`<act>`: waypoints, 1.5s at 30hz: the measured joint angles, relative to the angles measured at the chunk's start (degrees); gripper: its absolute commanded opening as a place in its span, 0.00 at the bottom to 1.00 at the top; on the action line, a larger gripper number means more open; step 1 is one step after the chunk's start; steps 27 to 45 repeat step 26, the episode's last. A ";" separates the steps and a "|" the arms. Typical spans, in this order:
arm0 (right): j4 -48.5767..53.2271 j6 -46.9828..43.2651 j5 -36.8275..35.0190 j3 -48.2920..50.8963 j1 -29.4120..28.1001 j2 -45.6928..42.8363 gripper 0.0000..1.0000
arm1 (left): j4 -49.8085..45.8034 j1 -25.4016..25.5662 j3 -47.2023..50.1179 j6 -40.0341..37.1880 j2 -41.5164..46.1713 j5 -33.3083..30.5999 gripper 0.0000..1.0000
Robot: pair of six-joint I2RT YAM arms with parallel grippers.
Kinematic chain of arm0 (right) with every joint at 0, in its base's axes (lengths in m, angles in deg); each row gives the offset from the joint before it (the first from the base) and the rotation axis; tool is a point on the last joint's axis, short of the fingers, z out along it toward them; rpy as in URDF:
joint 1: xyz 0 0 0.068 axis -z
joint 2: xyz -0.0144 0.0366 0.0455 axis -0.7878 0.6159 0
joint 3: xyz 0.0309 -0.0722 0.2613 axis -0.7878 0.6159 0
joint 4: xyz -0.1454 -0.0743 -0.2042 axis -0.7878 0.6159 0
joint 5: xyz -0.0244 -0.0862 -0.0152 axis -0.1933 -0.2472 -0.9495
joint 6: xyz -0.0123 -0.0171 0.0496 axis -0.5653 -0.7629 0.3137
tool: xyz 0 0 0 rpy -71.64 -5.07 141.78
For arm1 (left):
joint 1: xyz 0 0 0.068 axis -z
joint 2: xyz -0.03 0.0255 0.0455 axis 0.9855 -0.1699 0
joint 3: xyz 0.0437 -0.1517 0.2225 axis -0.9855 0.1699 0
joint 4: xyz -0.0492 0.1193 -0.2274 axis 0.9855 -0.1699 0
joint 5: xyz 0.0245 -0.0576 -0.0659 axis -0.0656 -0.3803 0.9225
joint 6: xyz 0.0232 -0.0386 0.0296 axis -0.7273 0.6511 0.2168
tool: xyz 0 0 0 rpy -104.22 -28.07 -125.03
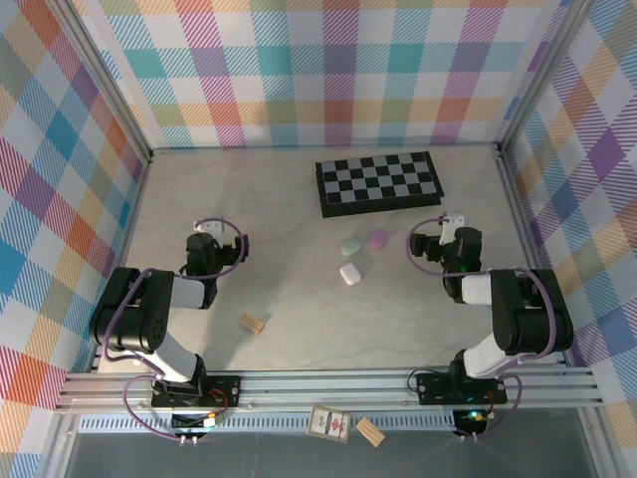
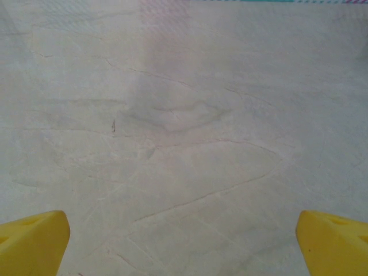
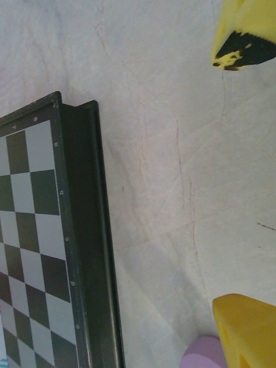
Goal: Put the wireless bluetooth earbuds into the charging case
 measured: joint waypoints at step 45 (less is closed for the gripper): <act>-0.31 0.00 0.37 0.00 0.00 0.00 0.99 | -0.07 -0.13 -0.09 0.61 0.00 0.39 1.00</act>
